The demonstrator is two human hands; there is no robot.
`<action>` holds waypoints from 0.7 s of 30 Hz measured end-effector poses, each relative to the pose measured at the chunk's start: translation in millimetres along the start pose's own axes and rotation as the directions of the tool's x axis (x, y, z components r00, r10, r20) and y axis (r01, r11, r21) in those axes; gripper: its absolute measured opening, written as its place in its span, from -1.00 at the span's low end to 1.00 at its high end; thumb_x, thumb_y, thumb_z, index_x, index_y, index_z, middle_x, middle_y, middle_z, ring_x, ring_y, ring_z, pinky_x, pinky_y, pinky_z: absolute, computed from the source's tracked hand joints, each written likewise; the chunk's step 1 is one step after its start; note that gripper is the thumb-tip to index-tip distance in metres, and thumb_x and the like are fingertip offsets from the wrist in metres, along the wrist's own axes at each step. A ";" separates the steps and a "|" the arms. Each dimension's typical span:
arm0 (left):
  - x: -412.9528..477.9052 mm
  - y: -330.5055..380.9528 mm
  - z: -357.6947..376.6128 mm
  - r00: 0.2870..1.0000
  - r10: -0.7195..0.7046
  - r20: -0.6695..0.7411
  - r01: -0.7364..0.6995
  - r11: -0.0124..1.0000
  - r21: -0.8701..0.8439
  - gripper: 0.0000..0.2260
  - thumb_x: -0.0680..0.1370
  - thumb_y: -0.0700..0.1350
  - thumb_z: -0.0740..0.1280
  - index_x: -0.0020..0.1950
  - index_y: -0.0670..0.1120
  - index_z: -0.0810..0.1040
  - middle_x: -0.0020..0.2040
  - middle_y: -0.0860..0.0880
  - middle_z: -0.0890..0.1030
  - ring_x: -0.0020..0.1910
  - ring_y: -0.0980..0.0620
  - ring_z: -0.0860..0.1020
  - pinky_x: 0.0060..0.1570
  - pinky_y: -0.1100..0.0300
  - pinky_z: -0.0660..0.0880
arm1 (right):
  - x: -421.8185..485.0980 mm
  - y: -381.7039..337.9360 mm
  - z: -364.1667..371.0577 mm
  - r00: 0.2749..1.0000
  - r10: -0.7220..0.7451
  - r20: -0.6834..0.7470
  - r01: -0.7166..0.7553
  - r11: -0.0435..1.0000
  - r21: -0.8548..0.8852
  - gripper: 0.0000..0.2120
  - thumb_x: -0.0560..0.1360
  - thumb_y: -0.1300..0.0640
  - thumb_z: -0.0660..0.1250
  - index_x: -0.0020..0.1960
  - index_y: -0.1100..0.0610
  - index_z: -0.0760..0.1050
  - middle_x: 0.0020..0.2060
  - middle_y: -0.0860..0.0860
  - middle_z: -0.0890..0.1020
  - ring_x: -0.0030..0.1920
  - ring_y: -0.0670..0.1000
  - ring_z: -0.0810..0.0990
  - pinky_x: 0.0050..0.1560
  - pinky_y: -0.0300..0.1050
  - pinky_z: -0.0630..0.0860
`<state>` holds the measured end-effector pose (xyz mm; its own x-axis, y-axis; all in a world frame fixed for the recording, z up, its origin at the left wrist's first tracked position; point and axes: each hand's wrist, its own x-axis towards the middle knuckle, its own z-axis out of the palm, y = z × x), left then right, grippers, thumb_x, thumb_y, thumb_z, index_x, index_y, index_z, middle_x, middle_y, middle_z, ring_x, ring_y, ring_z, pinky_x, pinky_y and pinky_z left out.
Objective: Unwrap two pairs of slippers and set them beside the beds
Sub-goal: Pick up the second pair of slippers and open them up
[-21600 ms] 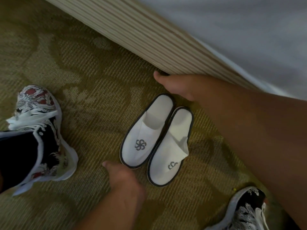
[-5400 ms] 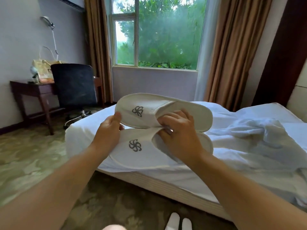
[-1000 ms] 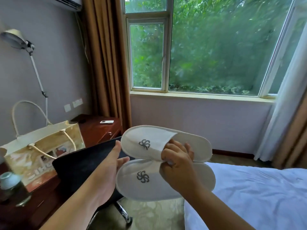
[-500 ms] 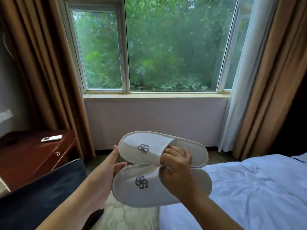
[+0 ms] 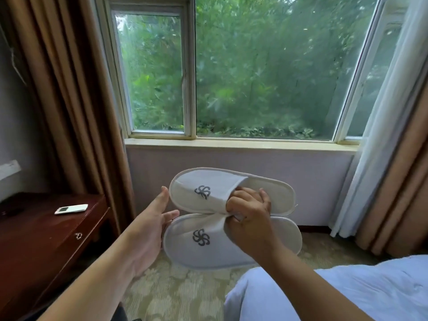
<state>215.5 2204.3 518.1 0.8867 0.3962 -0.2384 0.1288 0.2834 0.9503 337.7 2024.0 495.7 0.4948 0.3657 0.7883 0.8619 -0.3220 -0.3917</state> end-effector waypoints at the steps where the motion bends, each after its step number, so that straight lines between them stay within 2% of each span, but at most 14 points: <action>1: 18.9 2.6 -1.5 1.000 -0.006 0.012 0.006 1.000 -0.004 -0.40 0.37 0.47 0.20 0.36 0.29 0.37 0.28 -0.06 0.51 0.04 -0.04 0.67 -0.18 0.04 0.58 | 8.8 7.8 8.1 1.000 0.020 0.005 -0.020 1.000 -0.009 -0.88 0.23 0.15 0.16 -0.26 -0.02 0.35 -0.26 -0.29 0.45 0.08 -0.09 0.56 0.38 0.33 0.11; 3: 57.9 11.4 -5.2 0.999 -0.006 0.039 0.006 1.000 0.000 -0.40 0.34 0.49 0.22 0.32 0.30 0.37 0.28 -0.07 0.52 0.07 -0.04 0.66 -0.16 0.04 0.57 | 29.0 25.5 26.3 0.999 0.053 -0.015 -0.053 0.998 -0.016 -0.87 0.22 0.14 0.13 -0.27 -0.03 0.35 -0.28 -0.28 0.45 0.03 -0.10 0.56 0.35 0.39 0.14; 6: 111.3 25.1 -11.6 0.997 -0.030 0.073 0.028 0.999 0.018 -0.59 0.35 0.49 0.21 0.10 0.37 0.50 0.26 -0.08 0.55 0.09 -0.07 0.64 -0.12 0.02 0.54 | 57.5 52.1 53.4 0.992 0.123 -0.026 -0.123 0.992 0.013 -0.85 0.22 0.19 0.15 -0.33 -0.06 0.37 -0.31 -0.27 0.48 -0.07 -0.10 0.56 0.32 0.39 0.17; 8: 145.0 32.0 -14.3 0.994 -0.033 0.107 0.030 0.999 0.033 -0.64 0.37 0.47 0.19 0.02 0.37 0.57 0.23 -0.10 0.58 0.05 -0.08 0.67 -0.12 0.01 0.53 | 73.6 68.5 66.1 0.986 0.163 -0.035 -0.164 0.986 -0.026 -0.81 0.21 0.27 0.25 -0.37 -0.02 0.48 -0.29 -0.23 0.54 -0.08 -0.02 0.57 0.26 0.23 0.23; 10: 178.6 36.3 -13.0 0.992 -0.052 0.118 0.048 0.998 0.039 -0.56 0.38 0.47 0.18 0.16 0.33 0.50 0.25 -0.11 0.57 0.06 -0.11 0.66 -0.14 0.00 0.53 | 87.7 84.6 74.2 0.985 0.171 -0.036 -0.174 0.977 -0.122 -0.79 0.17 0.29 0.34 -0.38 -0.02 0.58 -0.27 -0.16 0.59 -0.12 0.06 0.56 0.01 -0.02 0.20; 11: 193.3 37.5 -10.9 0.990 -0.060 0.129 0.054 0.997 0.048 -0.54 0.39 0.47 0.17 0.20 0.32 0.45 0.25 -0.11 0.56 0.06 -0.11 0.66 -0.14 -0.01 0.53 | 93.8 93.3 77.3 0.983 0.180 -0.027 -0.182 0.971 -0.155 -0.79 0.16 0.29 0.35 -0.37 -0.02 0.61 -0.26 -0.15 0.59 -0.14 0.07 0.55 -0.08 -0.06 0.16; 13: 219.4 40.3 -1.9 0.986 -0.069 0.155 0.058 0.996 0.070 -0.61 0.39 0.47 0.17 0.12 0.36 0.48 0.24 -0.10 0.56 0.05 -0.10 0.67 -0.10 -0.03 0.53 | 104.6 114.9 82.8 0.977 0.211 0.021 -0.206 0.966 -0.156 -0.80 0.17 0.28 0.33 -0.37 0.00 0.61 -0.26 -0.18 0.52 -0.18 0.05 0.53 -0.12 -0.07 0.19; 15: 246.6 42.7 10.2 0.981 -0.078 0.176 0.061 0.993 0.102 -0.70 0.40 0.46 0.17 -0.02 0.41 0.56 0.21 -0.09 0.58 -0.01 -0.07 0.69 -0.06 -0.06 0.53 | 116.6 140.3 87.9 0.967 0.235 0.094 -0.226 0.969 -0.095 -0.81 0.20 0.30 0.27 -0.36 0.08 0.61 -0.25 -0.15 0.47 -0.23 0.03 0.51 -0.16 -0.08 0.34; 17: 275.3 42.3 22.2 0.976 -0.093 0.199 0.069 0.990 0.126 -0.73 0.42 0.44 0.17 -0.13 0.44 0.61 0.15 -0.07 0.60 -0.04 -0.05 0.70 -0.11 -0.03 0.54 | 131.2 168.9 92.9 0.956 0.260 0.139 -0.256 0.966 -0.050 -0.81 0.24 0.34 0.25 -0.33 0.15 0.61 -0.23 -0.10 0.47 -0.24 -0.01 0.49 -0.23 -0.16 0.40; 21: 344.3 40.4 46.1 0.967 -0.115 0.228 0.084 0.986 0.142 -0.69 0.42 0.44 0.15 -0.09 0.41 0.64 -0.09 0.04 0.74 -0.06 -0.04 0.71 -0.19 0.02 0.59 | 161.0 231.9 109.4 0.947 0.290 0.142 -0.288 0.957 -0.036 -0.80 0.26 0.40 0.31 -0.33 0.13 0.60 -0.26 -0.15 0.48 -0.27 -0.10 0.47 -0.28 -0.22 0.40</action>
<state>546.4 2311.9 483.6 0.9437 0.1511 -0.2944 0.2648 0.1887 0.9456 629.3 2103.8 479.8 0.7339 0.3766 0.5653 0.6785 -0.4449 -0.5845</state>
